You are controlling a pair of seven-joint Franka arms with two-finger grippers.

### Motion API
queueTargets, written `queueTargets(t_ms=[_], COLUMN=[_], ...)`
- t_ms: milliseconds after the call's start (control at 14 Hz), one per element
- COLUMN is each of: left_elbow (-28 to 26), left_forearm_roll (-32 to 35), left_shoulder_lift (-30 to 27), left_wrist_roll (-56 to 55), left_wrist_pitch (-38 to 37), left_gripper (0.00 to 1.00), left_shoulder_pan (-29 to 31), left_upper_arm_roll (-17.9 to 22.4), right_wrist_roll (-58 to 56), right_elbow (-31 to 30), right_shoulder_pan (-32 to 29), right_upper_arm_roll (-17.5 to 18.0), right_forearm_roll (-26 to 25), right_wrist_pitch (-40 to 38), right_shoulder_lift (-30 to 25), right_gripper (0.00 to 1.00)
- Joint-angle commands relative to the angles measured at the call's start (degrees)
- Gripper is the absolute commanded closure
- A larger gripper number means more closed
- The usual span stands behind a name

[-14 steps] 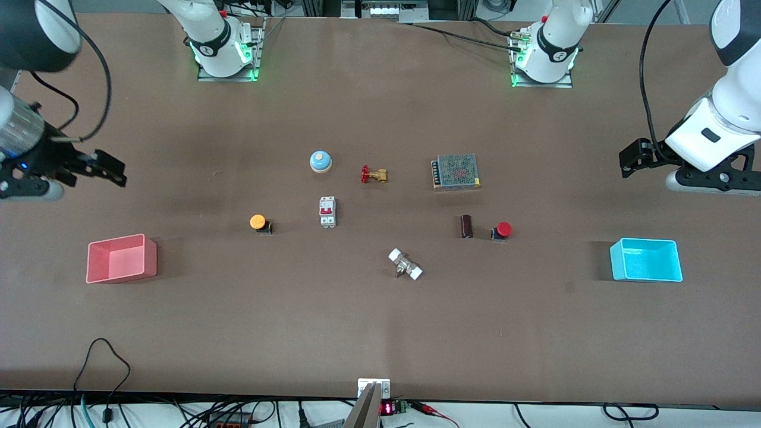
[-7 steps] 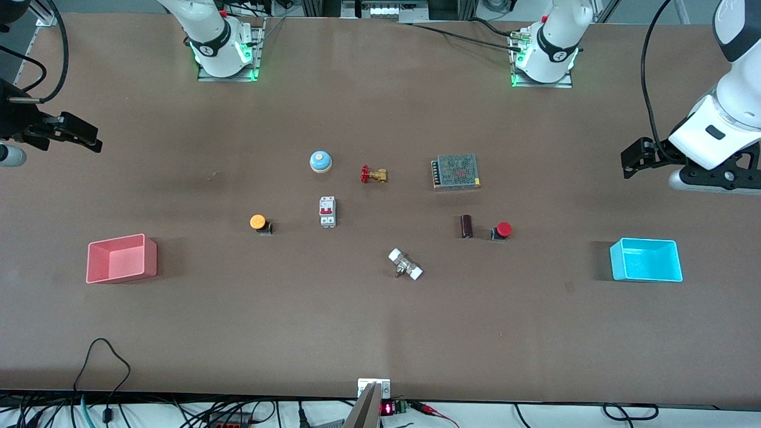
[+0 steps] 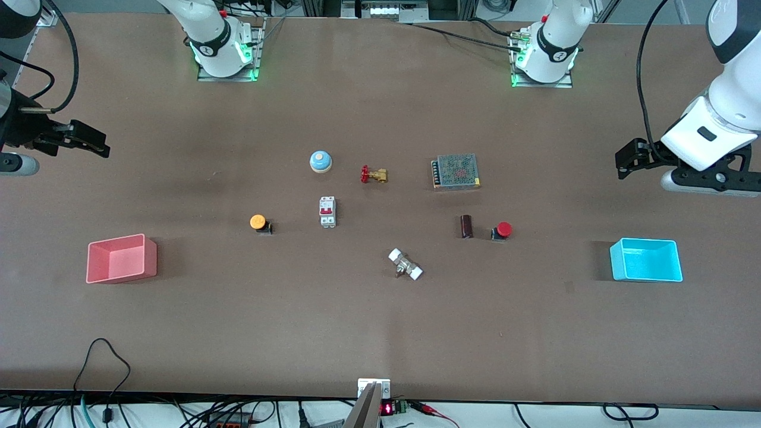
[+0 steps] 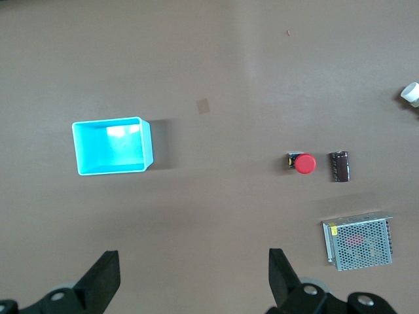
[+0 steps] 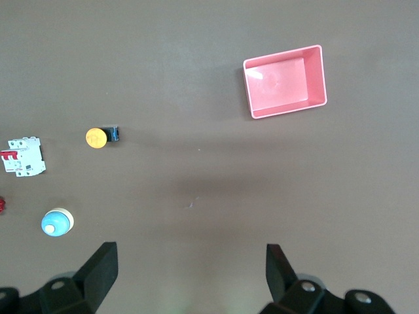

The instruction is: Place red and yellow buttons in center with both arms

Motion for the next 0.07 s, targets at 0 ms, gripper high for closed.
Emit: queueTargets(t_ms=[0], left_elbow=[2.05], left_forearm_roll=[-0.94], left_shoulder_lift=[0.8], left_wrist_roll=[1.01], left_wrist_pitch=[-1.45], left_gripper=[0.0], left_shoulder_pan=[0.38], left_upper_arm_roll=[-0.53], right_wrist_roll=[-0.92], right_elbow=[1.19], right_shoulder_pan=[0.21], right_upper_arm_roll=[-0.1], right_forearm_roll=[0.77], right_wrist_pitch=[-0.35], right_shoulder_lift=[0.51], right_gripper=[0.0])
